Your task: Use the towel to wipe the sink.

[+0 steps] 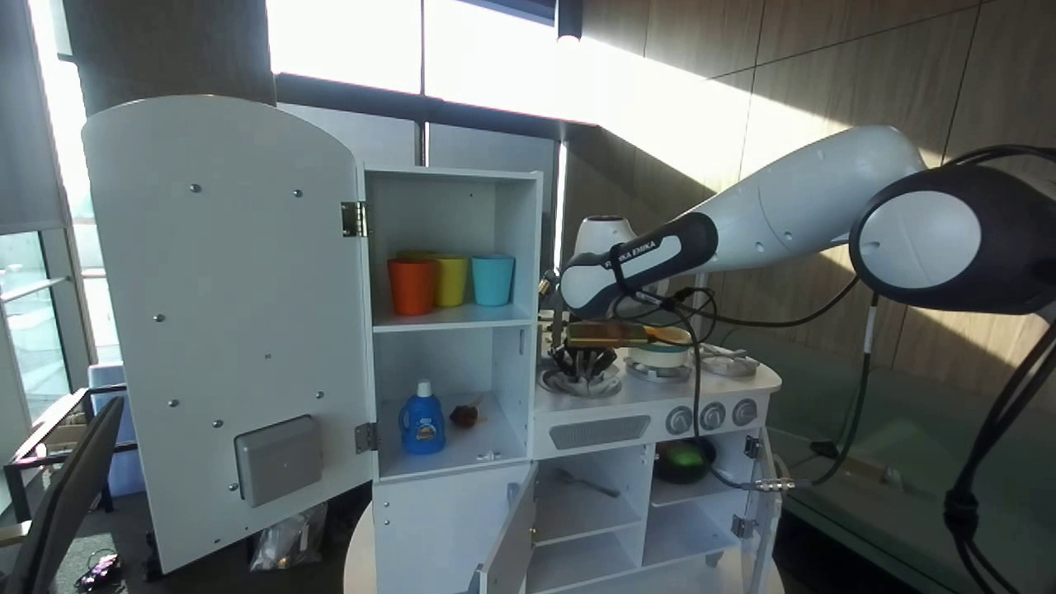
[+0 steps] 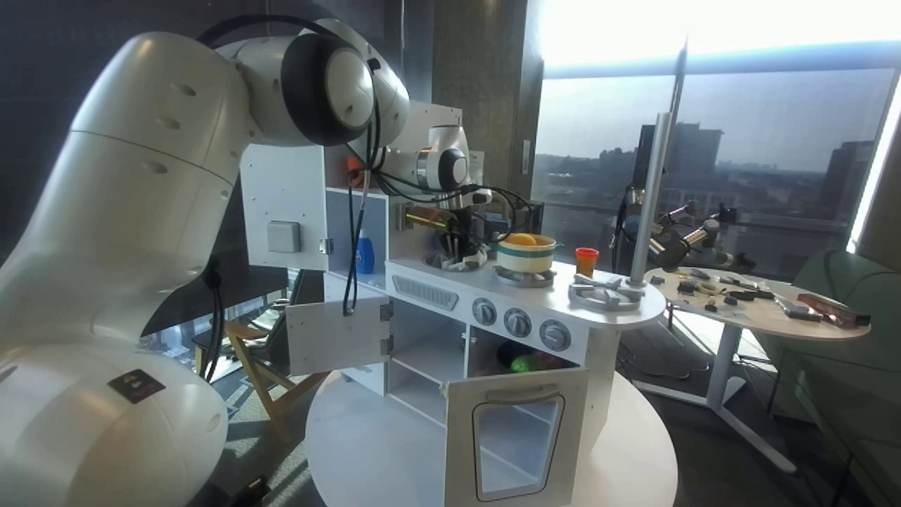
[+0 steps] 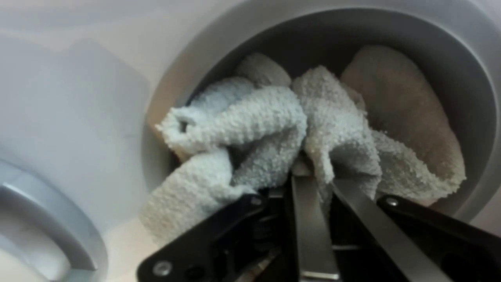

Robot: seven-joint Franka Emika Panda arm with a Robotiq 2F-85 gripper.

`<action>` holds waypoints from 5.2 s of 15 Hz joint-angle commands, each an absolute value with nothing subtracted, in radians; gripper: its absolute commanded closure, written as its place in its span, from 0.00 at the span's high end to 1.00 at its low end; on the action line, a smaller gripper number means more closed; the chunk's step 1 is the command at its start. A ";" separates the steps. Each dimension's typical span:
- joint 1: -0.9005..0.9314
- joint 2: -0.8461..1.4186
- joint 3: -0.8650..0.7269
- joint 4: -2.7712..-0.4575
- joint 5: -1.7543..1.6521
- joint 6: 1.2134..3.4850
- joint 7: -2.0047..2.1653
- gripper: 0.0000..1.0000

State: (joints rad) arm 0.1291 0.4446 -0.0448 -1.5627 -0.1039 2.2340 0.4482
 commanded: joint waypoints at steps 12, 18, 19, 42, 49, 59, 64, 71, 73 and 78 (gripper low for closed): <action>0.137 0.493 0.010 -1.416 0.002 2.026 0.424 0.07; 0.147 0.541 -0.045 -1.388 -0.066 2.128 0.493 0.07; 0.149 0.538 -0.055 -1.390 -0.080 2.123 0.501 0.07; 0.159 0.029 -0.073 -1.455 -0.316 2.192 0.736 0.07; 0.175 -0.061 -0.013 -1.342 -0.422 2.276 0.962 0.07; 0.288 0.103 0.170 -1.163 -0.661 2.473 1.149 0.07; 0.326 0.180 0.196 -1.171 -0.701 2.451 1.074 0.07; 0.292 0.215 0.181 -1.206 -0.673 2.442 1.001 0.34; 0.273 0.171 0.207 -1.245 -0.573 2.470 0.936 0.48; 0.255 0.004 0.204 -1.346 -0.448 2.473 0.845 0.86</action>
State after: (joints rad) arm 0.2850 0.1339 0.2072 -1.2423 -0.4969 2.4595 0.8943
